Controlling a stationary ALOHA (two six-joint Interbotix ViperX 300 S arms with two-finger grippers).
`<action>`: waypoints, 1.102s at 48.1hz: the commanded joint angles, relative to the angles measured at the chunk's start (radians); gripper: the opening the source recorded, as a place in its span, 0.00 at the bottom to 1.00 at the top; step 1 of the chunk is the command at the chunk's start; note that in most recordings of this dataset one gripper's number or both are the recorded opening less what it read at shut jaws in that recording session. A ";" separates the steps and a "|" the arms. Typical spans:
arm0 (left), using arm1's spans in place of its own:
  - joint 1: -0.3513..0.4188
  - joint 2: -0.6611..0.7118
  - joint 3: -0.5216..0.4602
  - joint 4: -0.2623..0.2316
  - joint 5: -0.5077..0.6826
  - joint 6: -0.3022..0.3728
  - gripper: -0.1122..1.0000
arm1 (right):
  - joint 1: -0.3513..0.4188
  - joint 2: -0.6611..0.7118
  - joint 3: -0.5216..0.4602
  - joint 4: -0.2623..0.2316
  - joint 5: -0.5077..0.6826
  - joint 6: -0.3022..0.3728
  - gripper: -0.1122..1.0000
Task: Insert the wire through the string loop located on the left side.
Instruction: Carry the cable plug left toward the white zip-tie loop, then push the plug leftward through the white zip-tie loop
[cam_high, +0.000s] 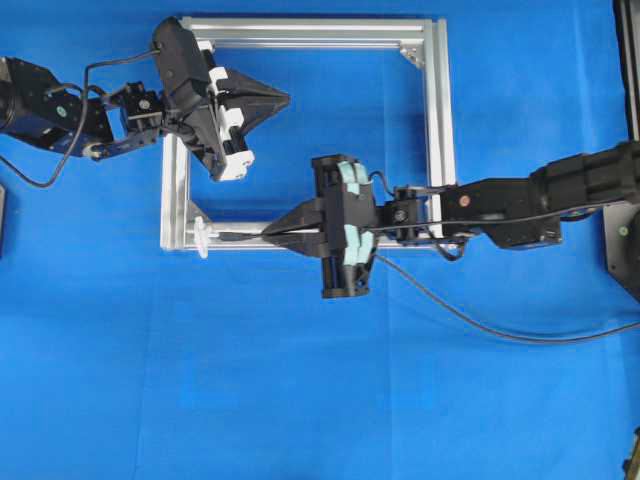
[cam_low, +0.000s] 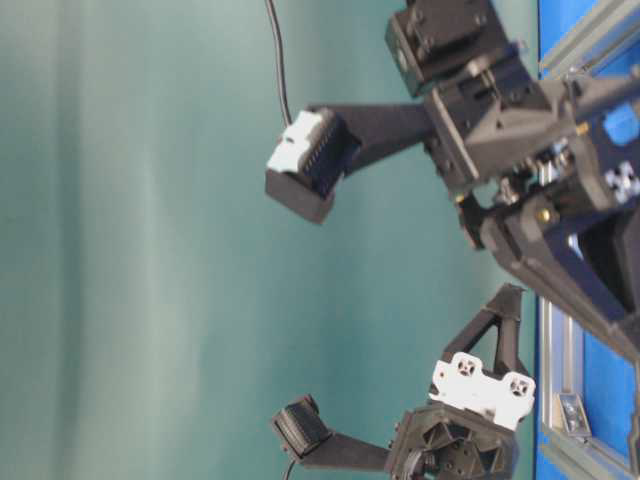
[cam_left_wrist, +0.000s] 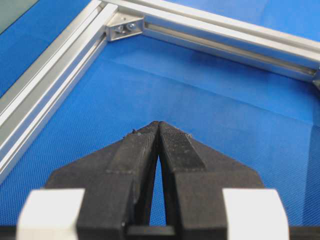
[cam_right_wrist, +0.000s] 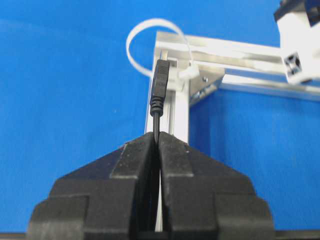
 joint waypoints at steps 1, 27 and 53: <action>0.002 -0.035 -0.006 0.003 -0.006 -0.002 0.10 | -0.005 -0.005 -0.035 0.000 -0.005 0.000 0.10; 0.002 -0.035 -0.005 0.003 -0.006 -0.002 0.10 | -0.006 0.008 -0.032 -0.002 -0.008 0.000 0.10; 0.000 -0.035 -0.006 0.003 -0.006 -0.002 0.10 | -0.006 0.008 -0.031 0.000 -0.008 0.000 0.10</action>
